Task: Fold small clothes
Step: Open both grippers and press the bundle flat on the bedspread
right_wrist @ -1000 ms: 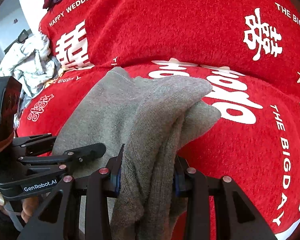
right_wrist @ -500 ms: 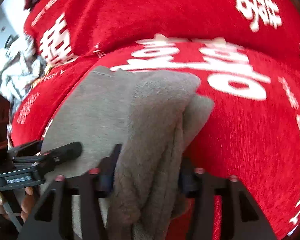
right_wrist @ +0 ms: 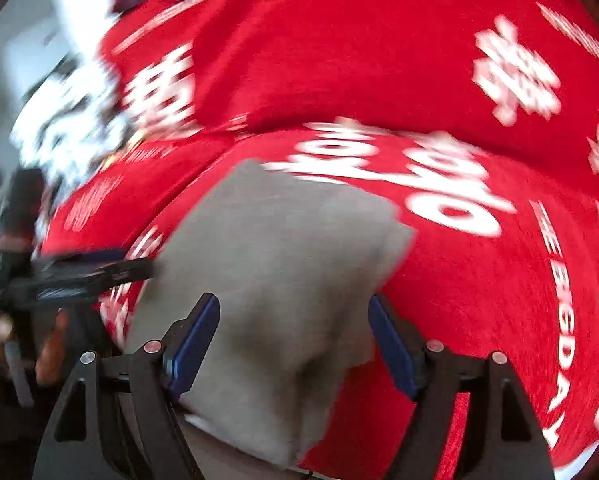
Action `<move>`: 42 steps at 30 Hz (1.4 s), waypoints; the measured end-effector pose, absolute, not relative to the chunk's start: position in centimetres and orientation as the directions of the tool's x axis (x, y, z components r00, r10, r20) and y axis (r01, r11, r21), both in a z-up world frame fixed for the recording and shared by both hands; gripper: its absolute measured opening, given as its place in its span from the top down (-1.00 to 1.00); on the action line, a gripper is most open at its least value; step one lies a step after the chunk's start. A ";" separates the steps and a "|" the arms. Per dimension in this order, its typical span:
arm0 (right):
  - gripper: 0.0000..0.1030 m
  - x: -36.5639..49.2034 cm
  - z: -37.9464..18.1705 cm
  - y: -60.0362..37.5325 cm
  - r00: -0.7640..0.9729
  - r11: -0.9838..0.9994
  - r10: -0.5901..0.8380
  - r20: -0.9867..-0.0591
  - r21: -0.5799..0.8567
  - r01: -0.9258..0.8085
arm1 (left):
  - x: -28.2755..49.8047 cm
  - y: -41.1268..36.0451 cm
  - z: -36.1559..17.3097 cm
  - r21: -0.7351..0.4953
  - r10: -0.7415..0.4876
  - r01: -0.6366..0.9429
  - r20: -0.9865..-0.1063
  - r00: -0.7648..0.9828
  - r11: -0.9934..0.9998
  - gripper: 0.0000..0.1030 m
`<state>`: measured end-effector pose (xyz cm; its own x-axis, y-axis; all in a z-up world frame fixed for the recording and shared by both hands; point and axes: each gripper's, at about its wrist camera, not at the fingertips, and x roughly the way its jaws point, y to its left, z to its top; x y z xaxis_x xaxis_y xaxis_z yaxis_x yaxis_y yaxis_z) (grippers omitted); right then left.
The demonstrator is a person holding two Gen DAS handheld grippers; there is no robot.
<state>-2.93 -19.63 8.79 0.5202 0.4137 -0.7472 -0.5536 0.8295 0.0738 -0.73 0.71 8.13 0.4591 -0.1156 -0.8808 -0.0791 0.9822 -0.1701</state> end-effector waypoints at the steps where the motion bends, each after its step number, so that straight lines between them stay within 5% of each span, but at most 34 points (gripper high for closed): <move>1: -0.55 -3.6 8.4 -18.7 0.514 0.809 0.412 -0.752 0.042 -0.587 | -0.9 1.0 7.9 -0.176 -0.118 -0.088 -0.881 0.458 0.980 -0.66; 4: -0.55 -4.8 6.1 -16.3 0.473 0.754 0.379 -0.795 -0.030 -0.656 | -0.9 1.9 7.4 -0.219 -0.150 -0.106 -0.880 0.450 0.970 -0.67; 7: -0.54 -3.7 3.3 -16.6 0.439 0.778 0.302 -0.846 -0.048 -0.627 | -0.9 2.7 6.1 -0.204 -0.124 -0.148 -0.896 0.427 0.968 -1.00; 11: -0.54 -2.3 2.5 -18.7 0.381 0.803 0.379 -0.843 0.095 -0.589 | -0.7 3.0 4.9 -0.241 -0.158 -0.155 -0.895 0.416 0.958 -1.00; 21: -0.55 -2.9 3.8 -18.2 0.413 0.802 0.349 -0.841 0.041 -0.596 | 0.1 3.4 6.8 -0.275 -0.183 -0.145 -0.871 0.456 0.951 -0.98; 26: -0.55 -2.2 4.5 -18.1 0.439 0.816 0.356 -0.825 0.045 -0.576 | 2.8 2.9 5.6 -0.131 -0.049 -0.172 -0.910 0.411 0.976 -1.00; 42: -0.56 2.0 5.7 -17.0 0.482 0.829 0.340 -0.808 0.016 -0.559 | 3.1 2.8 5.3 -0.168 -0.076 -0.187 -0.905 0.420 0.968 -1.00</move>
